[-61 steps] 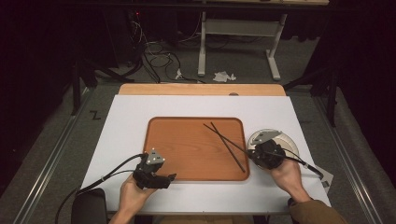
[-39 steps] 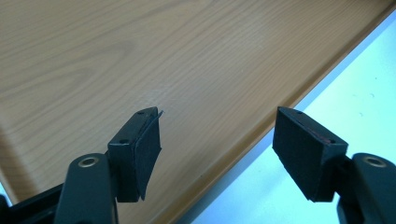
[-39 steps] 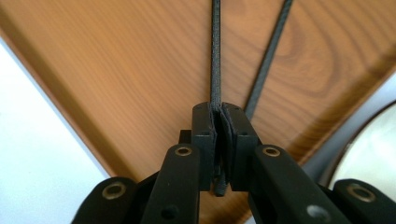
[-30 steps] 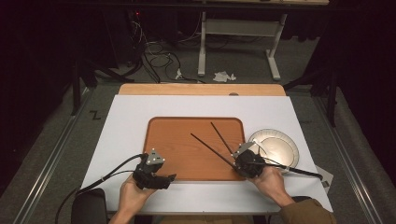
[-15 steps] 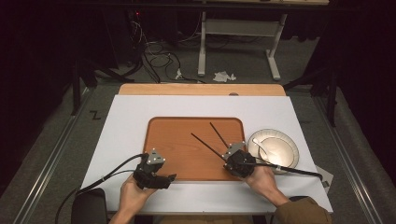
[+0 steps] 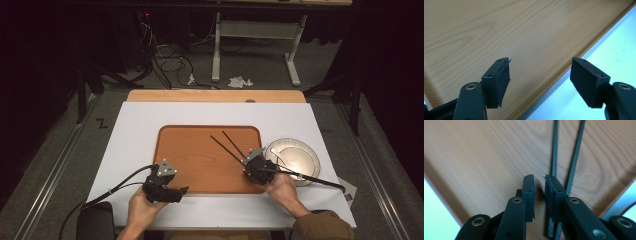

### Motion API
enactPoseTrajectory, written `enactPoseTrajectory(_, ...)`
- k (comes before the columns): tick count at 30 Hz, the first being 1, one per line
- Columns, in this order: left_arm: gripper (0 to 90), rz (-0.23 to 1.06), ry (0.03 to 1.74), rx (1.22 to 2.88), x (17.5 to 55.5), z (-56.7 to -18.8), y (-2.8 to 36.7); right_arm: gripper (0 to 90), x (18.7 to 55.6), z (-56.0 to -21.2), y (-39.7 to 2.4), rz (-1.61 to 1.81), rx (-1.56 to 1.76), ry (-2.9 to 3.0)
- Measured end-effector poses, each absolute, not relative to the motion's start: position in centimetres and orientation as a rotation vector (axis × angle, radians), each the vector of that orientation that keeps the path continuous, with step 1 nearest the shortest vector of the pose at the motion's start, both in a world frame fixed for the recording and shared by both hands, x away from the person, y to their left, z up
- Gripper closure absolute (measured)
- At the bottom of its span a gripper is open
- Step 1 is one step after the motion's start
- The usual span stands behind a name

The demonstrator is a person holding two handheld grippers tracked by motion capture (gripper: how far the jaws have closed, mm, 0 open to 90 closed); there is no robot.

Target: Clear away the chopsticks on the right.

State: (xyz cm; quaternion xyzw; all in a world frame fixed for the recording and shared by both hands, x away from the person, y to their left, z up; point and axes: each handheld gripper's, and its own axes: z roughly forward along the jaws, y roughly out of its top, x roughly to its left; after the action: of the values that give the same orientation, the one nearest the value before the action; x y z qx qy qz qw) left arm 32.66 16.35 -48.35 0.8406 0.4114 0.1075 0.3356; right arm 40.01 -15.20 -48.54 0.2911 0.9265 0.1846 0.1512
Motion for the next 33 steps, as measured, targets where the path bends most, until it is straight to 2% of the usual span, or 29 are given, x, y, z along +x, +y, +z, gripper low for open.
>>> enactPoseTrajectory(14, 32.0, 0.283, 1.069, 2.195, 32.6, -48.3, 16.4, 74.9, 40.7, -48.5, -15.6, 0.517, 0.887, 2.628)
enactPoseTrajectory(33, 32.0, 0.291, 1.072, 2.187, 32.5, -48.2, 16.5, 56.5, 40.0, -46.1, -16.7, 0.732, 0.879, 2.623)
